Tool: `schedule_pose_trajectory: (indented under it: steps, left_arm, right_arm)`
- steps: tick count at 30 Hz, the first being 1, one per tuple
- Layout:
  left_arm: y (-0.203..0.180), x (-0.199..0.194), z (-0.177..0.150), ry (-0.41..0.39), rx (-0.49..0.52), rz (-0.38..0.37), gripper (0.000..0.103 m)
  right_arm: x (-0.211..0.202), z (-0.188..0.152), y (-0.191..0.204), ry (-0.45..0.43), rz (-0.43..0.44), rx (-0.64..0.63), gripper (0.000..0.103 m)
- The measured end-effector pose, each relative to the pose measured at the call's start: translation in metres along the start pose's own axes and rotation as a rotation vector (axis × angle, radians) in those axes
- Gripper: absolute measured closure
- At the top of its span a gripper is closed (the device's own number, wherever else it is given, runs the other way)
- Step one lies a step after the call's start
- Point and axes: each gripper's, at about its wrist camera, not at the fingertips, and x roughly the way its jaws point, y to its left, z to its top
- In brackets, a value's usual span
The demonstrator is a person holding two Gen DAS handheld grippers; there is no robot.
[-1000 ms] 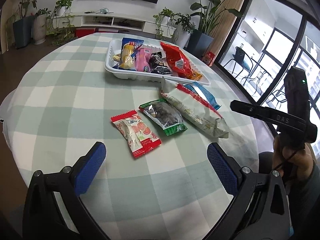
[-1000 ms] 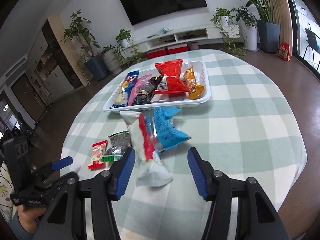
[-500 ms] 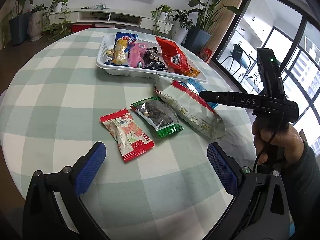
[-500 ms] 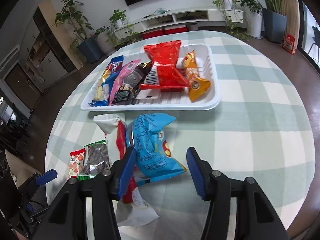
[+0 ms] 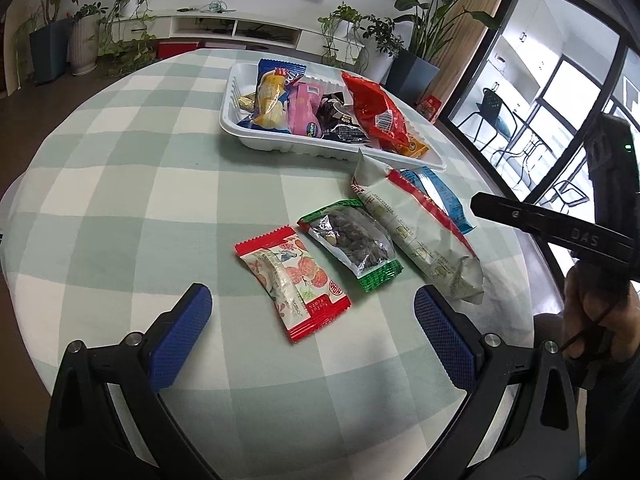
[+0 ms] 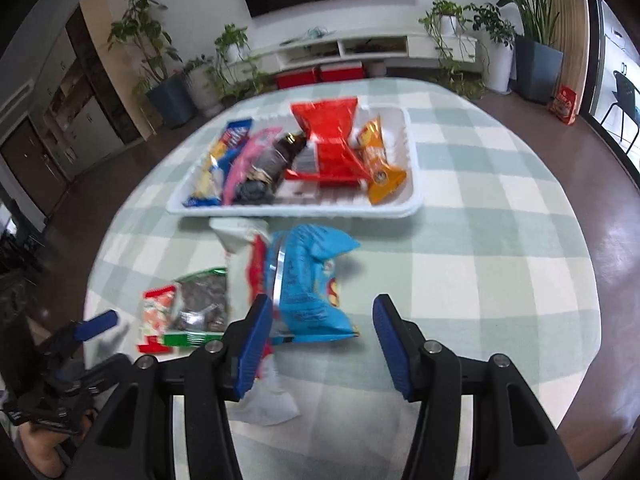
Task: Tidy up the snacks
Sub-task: 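Withdraw both grippers from the tray toward the remaining snacks, then grasp the white-and-red long bag with the right gripper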
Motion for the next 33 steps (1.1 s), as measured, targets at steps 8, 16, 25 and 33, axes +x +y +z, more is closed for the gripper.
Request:
schedule_pose_trajectory:
  steps: [8, 16, 25, 33]
  left_arm:
    - [-0.004, 0.004, -0.003, 0.017, 0.039, 0.017, 0.001]
    - [0.001, 0.002, -0.005, 0.010, 0.017, 0.007, 0.001]
    - [0.012, -0.002, -0.008, -0.007, -0.027, -0.005, 0.001]
    - [0.014, 0.006, -0.004, 0.021, -0.012, 0.007, 0.001]
  right_arm:
    - [0.026, -0.008, 0.040, 0.098, 0.025, -0.149, 0.056]
    - [0.045, -0.019, 0.057, 0.129, -0.077, -0.317, 0.058]
    - [0.047, -0.049, 0.072, 0.051, -0.258, -0.549, 0.058]
    - [0.050, -0.051, 0.079, 0.069, -0.282, -0.590, 0.063]
